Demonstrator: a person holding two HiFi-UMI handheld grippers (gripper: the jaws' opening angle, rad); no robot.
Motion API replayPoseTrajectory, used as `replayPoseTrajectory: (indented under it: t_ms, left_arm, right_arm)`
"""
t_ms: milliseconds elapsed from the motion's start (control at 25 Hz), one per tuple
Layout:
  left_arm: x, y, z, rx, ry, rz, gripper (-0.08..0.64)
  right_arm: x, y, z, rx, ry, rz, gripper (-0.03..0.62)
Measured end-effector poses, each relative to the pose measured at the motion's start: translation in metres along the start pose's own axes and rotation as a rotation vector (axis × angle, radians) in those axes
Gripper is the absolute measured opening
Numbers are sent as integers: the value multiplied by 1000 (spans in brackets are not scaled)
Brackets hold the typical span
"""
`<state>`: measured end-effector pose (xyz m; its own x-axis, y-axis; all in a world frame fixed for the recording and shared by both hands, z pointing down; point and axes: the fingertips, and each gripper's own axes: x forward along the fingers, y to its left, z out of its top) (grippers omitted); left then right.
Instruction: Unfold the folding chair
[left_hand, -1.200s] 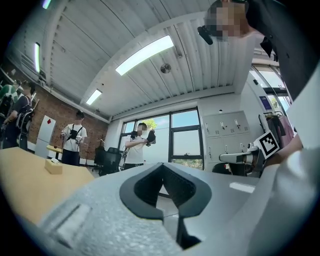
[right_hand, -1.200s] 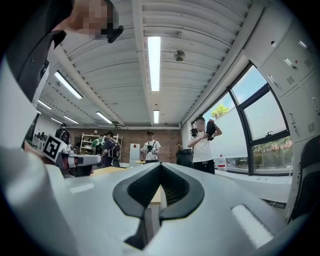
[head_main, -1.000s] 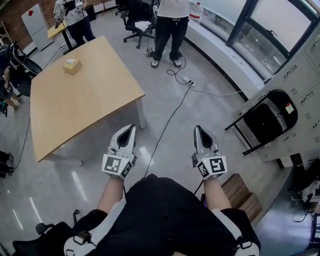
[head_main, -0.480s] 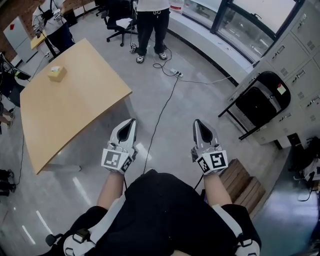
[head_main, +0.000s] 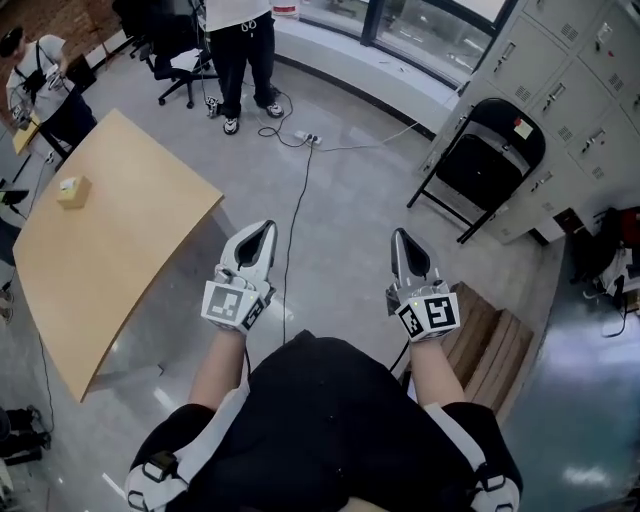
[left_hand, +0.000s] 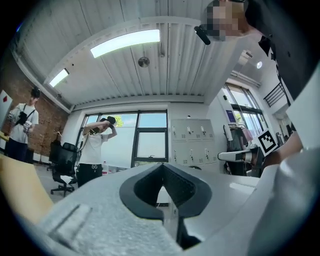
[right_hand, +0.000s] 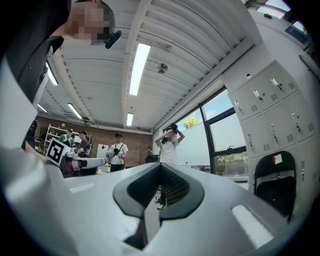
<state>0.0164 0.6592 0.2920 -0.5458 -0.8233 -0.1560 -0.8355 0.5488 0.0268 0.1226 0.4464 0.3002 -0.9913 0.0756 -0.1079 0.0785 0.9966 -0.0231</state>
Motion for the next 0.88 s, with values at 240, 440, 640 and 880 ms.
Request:
replayPoseTrajectory:
  t_ms: [240, 440, 640, 880]
  left_arm:
    - [42, -26, -2, -29, 25, -120, 2]
    - [66, -45, -10, -52, 23, -225, 2]
    - [85, -68, -25, -92, -6, -347, 2]
    - [107, -85, -41, -121, 15, -432, 2]
  right_arm:
    - [-29, -32, 10, -24, -4, -147, 5]
    - [-51, -48, 9, -38, 10, -246, 5]
    - [-74, -68, 4, -54, 51, -346, 5]
    - [-98, -82, 0, -52, 68, -463, 5]
